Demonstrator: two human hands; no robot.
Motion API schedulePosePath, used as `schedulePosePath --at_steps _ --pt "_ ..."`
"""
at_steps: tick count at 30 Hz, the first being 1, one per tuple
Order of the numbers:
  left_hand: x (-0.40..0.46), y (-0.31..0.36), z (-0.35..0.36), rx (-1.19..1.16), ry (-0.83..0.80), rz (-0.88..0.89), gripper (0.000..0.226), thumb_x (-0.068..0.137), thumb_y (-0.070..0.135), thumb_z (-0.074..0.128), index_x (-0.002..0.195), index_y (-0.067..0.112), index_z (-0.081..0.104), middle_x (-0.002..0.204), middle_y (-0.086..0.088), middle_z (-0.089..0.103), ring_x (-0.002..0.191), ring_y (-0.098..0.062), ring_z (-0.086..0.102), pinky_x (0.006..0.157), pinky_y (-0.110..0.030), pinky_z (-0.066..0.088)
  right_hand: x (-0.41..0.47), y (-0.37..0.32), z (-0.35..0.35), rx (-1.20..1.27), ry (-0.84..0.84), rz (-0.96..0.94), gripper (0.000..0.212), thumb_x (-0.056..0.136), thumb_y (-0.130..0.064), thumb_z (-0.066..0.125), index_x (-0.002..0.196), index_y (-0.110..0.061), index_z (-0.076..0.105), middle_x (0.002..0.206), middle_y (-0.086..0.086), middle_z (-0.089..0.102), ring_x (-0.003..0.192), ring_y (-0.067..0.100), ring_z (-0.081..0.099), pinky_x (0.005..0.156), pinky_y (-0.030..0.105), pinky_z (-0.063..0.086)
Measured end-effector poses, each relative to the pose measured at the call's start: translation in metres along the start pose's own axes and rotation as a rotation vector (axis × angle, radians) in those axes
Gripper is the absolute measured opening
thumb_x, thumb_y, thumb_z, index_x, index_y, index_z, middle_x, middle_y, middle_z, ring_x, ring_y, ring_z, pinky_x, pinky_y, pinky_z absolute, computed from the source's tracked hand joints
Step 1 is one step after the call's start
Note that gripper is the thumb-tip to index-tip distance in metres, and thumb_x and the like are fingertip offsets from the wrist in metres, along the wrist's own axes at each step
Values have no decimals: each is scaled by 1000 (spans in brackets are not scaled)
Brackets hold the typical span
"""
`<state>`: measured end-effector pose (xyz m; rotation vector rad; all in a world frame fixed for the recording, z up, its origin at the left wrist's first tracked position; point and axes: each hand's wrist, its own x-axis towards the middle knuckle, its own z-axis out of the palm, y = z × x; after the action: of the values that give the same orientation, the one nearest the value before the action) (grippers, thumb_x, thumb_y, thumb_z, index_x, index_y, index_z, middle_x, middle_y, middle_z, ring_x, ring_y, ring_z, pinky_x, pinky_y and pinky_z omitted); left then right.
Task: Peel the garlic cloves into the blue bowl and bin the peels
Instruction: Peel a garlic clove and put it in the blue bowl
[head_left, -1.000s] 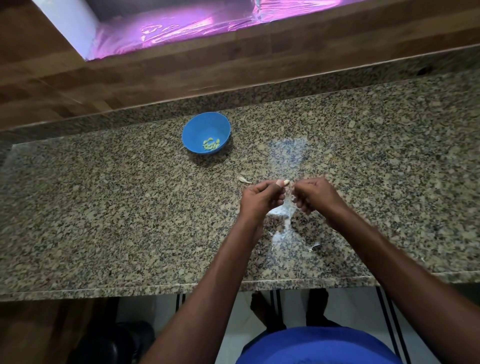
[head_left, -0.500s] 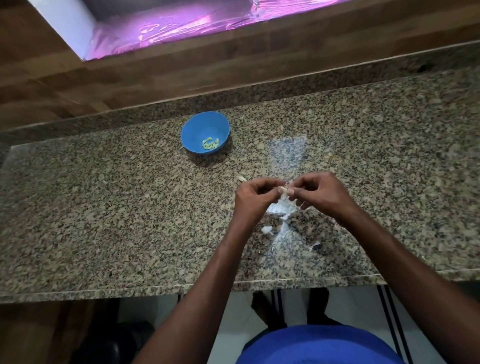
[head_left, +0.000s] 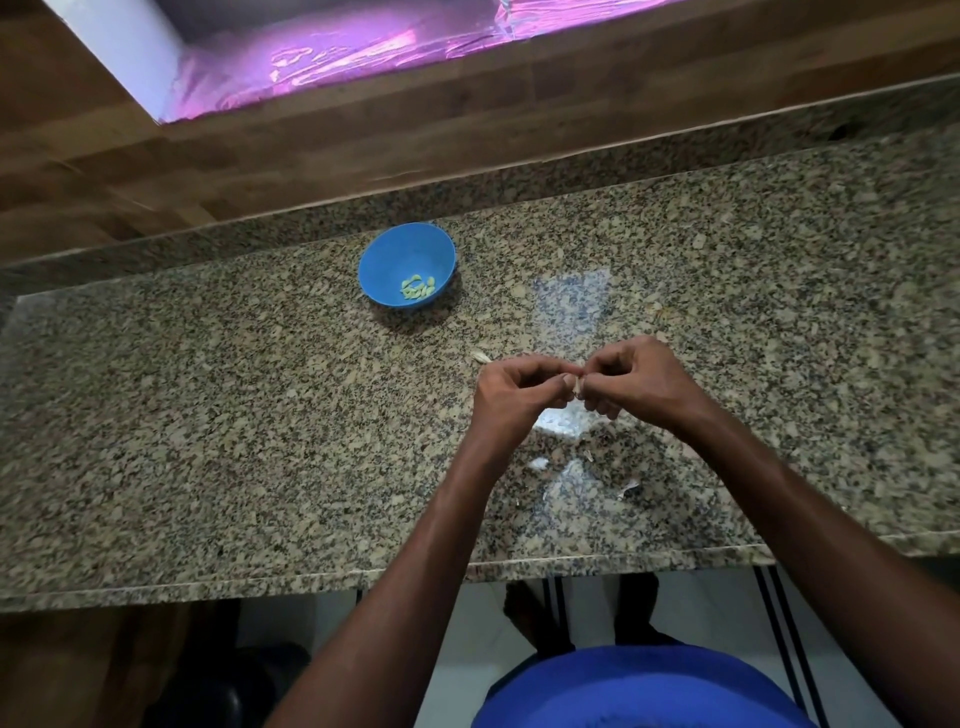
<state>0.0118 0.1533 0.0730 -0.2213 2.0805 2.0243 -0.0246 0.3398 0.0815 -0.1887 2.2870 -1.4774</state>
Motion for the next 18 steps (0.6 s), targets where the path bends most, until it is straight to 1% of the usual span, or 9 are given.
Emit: schedulePosePath --at_steps 4,6,9,12,14,16,18 --pt "-1 3 4 -32 11 -4 15 91 7 76 106 3 77 94 -19 76 81 -16 70 77 -28 58 -1 -2 -2 66 -18 -11 15 89 0 67 76 3 72 69 17 72 58 18 66 54 25 56" --pt "0 3 6 -64 35 -17 19 90 7 77 108 3 76 95 -22 76 81 -18 72 75 -27 58 -1 -1 -2 120 -15 0 15 91 0 66 80 7 72 71 20 72 57 17 64 53 24 54" --pt "0 4 8 -93 61 -25 19 89 5 78 106 2 74 94 -24 75 80 -22 72 73 -28 58 -1 2 -2 176 -24 22 15 93 -2 65 84 9 72 73 22 72 58 17 63 53 22 52" --pt "0 3 8 -55 69 0 13 89 5 77 102 3 76 91 -21 76 79 -21 72 73 -29 59 -2 4 -2 195 -19 30 16 93 -3 65 83 8 72 73 21 72 58 17 63 53 21 51" --pt "0 3 9 -19 57 22 11 90 7 77 101 5 77 91 -17 76 80 -20 71 76 -31 60 -2 5 -1 212 -18 41 17 93 -3 64 83 8 71 72 19 71 59 17 62 53 21 51" --pt "2 2 8 -2 39 23 10 90 9 77 100 7 78 92 -12 77 83 -19 71 78 -31 61 -1 8 0 251 -32 69 16 93 -4 63 82 7 70 71 17 70 58 17 61 54 22 51" --pt "3 1 8 -31 28 -3 10 90 8 77 100 5 78 92 -13 77 83 -19 71 76 -30 60 -1 11 2 325 -46 111 16 93 -4 62 84 6 69 71 17 68 57 18 59 55 26 50"
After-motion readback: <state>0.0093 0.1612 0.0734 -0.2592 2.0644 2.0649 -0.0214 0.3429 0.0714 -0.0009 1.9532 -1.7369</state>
